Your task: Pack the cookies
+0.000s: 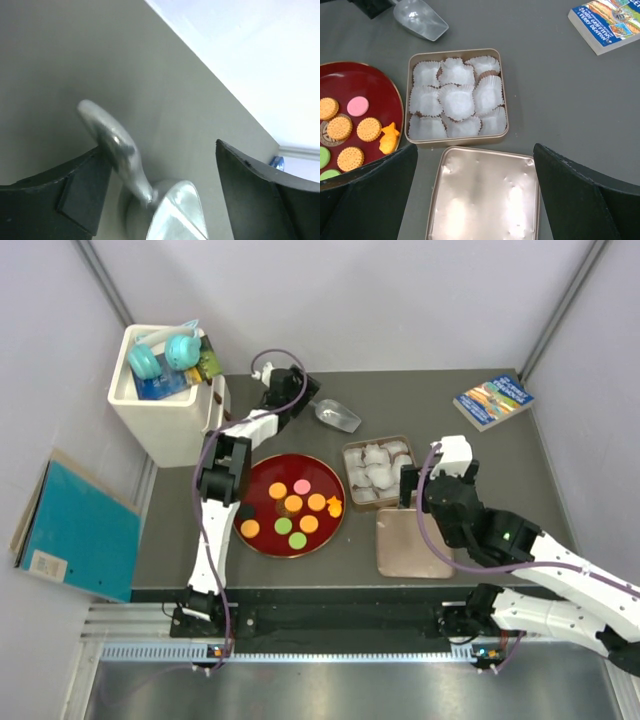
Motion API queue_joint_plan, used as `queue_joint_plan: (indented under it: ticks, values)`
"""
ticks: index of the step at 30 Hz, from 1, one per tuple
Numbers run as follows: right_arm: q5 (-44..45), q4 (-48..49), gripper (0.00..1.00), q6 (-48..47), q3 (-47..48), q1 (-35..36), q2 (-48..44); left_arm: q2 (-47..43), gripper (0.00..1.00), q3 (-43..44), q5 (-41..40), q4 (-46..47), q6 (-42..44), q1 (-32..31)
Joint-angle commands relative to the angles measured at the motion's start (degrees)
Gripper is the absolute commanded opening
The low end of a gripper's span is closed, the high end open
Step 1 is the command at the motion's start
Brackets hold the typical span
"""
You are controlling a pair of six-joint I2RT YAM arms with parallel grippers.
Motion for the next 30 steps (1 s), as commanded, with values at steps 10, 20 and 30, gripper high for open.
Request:
queue_joint_plan:
  ticks: [10, 20, 30]
  values:
    - [1.58, 2.48, 0.99, -0.92, -1.50, -0.13, -0.02, 6.76, 0.66, 5.32, 4.18, 4.33, -4.26, -0.42]
    - [1.58, 1.42, 0.99, 0.22, -2.02, -0.13, -0.55, 5.44, 0.26, 2.87, 5.06, 5.56, -3.20, -0.34]
    - [1.31, -0.86, 0.99, 2.41, -2.46, -0.13, -1.43, 1.67, 0.00, -2.31, 5.85, 8.11, -3.29, 0.46]
